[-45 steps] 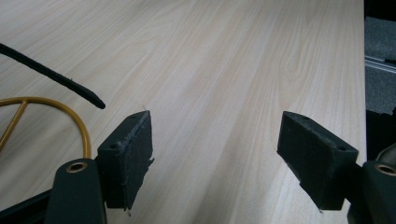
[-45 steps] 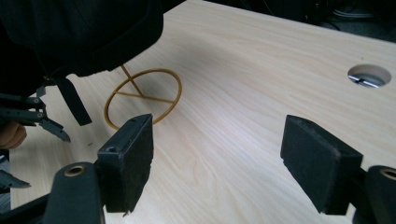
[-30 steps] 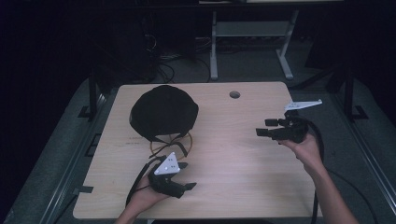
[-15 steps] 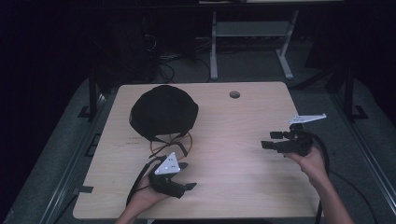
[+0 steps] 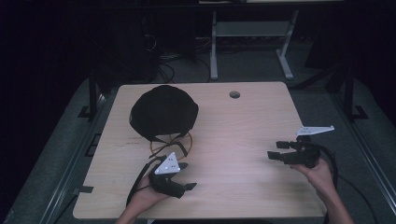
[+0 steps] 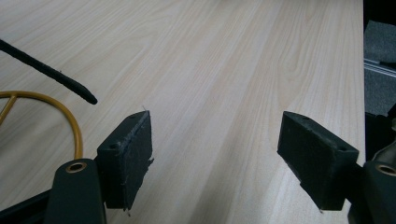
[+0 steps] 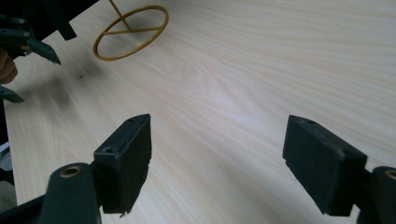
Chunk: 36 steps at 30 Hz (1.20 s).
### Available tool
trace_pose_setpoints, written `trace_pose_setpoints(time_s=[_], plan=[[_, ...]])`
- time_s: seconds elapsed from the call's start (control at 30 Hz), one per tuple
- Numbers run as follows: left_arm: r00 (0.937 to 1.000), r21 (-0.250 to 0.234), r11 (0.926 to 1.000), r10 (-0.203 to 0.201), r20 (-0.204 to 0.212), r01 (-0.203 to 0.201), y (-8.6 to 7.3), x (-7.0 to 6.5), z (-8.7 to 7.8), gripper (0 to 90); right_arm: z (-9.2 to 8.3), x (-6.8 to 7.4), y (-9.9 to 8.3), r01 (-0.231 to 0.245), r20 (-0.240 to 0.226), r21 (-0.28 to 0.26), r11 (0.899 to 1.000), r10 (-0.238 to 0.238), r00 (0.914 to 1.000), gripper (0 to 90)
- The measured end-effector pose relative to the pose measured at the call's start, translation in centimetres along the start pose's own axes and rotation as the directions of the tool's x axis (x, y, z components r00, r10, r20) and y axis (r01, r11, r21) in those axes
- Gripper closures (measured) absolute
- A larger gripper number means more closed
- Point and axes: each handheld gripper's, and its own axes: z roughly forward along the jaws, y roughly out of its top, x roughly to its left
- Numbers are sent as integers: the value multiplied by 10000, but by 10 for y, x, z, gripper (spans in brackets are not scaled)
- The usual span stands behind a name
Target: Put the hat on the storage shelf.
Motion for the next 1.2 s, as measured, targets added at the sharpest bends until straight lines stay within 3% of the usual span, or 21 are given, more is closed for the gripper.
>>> trace_pose_setpoints(time_s=[0.77, 0.97, 1.1, 1.2], plan=[[9999, 82, 10000, -57, 157, 56, -1, -1, 4, 256, -10, 3, -53, -555, -106, -450, 9974, 551, 9984, 217], [9998, 85, 10000, -26, 213, 24, -1, -2, 3, 255, -15, 9, -66, -691, -146, -508, 9963, 684, 9976, 206], [9998, 114, 9999, 29, 199, -31, 0, -2, 4, 240, -18, 19, -77, -515, 173, -475, 9975, 524, 9985, 190], [9997, 80, 10000, 58, 218, -59, 0, -3, 3, 239, -20, 25, -80, -538, 148, -595, 9968, 548, 9984, 190]])
